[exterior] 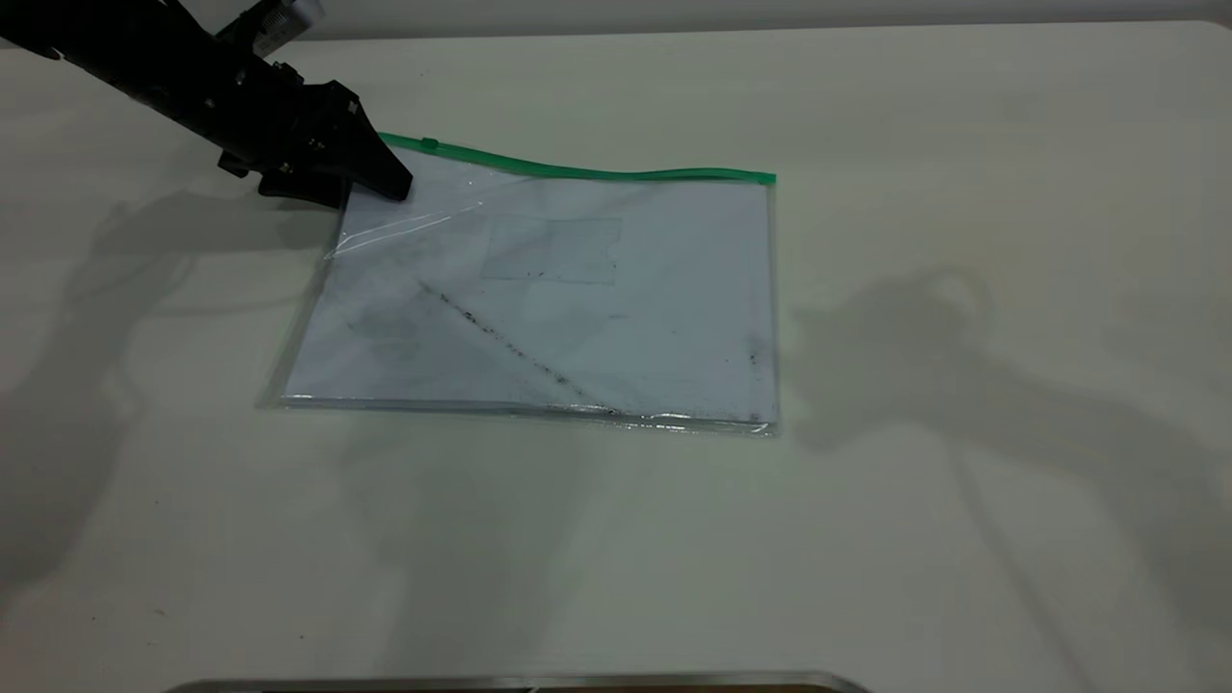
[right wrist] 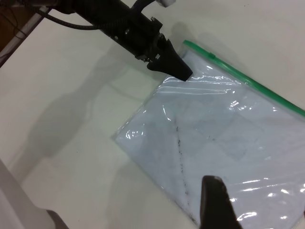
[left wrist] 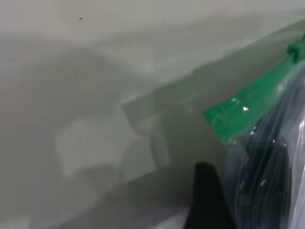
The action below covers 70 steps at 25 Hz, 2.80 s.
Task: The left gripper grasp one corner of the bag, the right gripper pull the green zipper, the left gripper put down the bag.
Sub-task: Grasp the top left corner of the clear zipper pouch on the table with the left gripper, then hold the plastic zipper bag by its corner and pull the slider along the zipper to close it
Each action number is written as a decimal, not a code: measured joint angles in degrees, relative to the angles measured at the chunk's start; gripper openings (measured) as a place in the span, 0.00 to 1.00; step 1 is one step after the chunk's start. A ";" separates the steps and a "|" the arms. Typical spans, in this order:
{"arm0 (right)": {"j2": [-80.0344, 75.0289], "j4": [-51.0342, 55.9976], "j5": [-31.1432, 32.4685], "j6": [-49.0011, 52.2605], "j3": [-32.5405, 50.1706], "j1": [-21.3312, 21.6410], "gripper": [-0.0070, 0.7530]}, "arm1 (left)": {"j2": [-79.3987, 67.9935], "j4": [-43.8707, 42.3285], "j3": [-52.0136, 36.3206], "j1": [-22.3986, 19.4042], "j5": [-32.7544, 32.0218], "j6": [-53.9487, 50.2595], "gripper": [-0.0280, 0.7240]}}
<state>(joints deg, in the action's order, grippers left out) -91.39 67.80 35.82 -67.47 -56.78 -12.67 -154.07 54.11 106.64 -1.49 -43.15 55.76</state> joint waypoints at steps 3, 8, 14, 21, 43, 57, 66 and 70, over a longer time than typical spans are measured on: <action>0.00 0.00 -0.11 -0.07 0.00 0.00 0.64 | -0.11 0.00 0.02 0.00 0.00 0.00 0.64; -0.29 0.00 -1.90 -0.73 -0.06 0.00 0.61 | -0.16 0.01 0.02 0.00 -0.05 -0.05 0.28; -5.12 -0.94 -2.15 -4.07 -4.57 0.00 0.61 | 0.72 4.20 0.02 0.07 -2.66 7.18 0.11; -16.78 -1.09 2.44 -12.52 -16.36 0.00 0.60 | 5.45 16.74 0.02 0.82 -11.61 26.45 0.12; -31.43 -1.34 8.43 -26.37 -30.95 -2.82 0.53 | 8.92 13.31 2.86 11.91 -22.66 42.20 0.11; -36.55 2.32 6.01 -31.83 -31.47 -2.76 0.52 | 9.98 11.13 2.86 12.09 -22.70 45.98 0.11; -36.73 3.62 7.10 -33.50 -31.49 -2.76 0.35 | 11.75 8.09 2.86 12.09 -22.71 46.08 0.11; -36.73 3.70 8.17 -33.73 -31.49 -2.76 0.15 | 11.88 8.05 2.86 12.09 -22.71 46.08 0.11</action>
<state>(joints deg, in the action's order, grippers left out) -128.12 71.50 44.00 -101.20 -88.27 -15.43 -142.19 62.16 109.50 10.60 -65.86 101.83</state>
